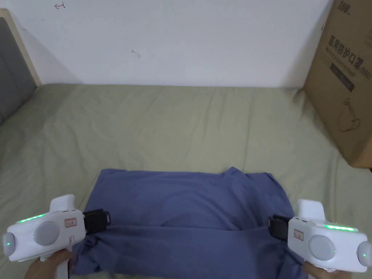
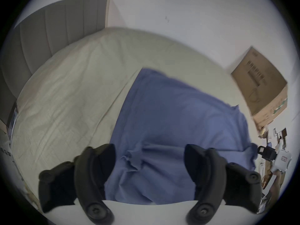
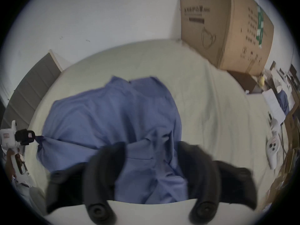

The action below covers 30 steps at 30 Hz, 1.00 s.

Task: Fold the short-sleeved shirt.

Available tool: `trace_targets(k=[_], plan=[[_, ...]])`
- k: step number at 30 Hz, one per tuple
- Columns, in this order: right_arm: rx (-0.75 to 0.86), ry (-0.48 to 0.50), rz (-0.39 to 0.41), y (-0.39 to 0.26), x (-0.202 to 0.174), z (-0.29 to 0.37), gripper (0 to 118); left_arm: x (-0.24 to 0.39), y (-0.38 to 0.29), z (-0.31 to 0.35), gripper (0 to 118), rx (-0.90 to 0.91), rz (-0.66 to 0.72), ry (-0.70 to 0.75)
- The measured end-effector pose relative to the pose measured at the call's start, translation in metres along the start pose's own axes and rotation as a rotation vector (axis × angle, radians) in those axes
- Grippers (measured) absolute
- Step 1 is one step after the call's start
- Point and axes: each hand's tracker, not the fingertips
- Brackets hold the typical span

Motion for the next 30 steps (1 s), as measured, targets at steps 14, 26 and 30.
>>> trace_targets(k=[14,26,30], plan=[[0.502,-0.002,0.152,-0.026,-0.055,0.194,85,0.064,-0.047,0.171,73,0.484,-0.270,0.013],[0.530,-0.055,0.163,-0.044,-0.065,0.199,0,0.061,-0.077,0.168,0,0.433,-0.240,-0.009],[0.522,-0.055,0.151,-0.039,-0.062,0.191,0,0.048,-0.067,0.144,0,0.317,-0.236,0.030]])
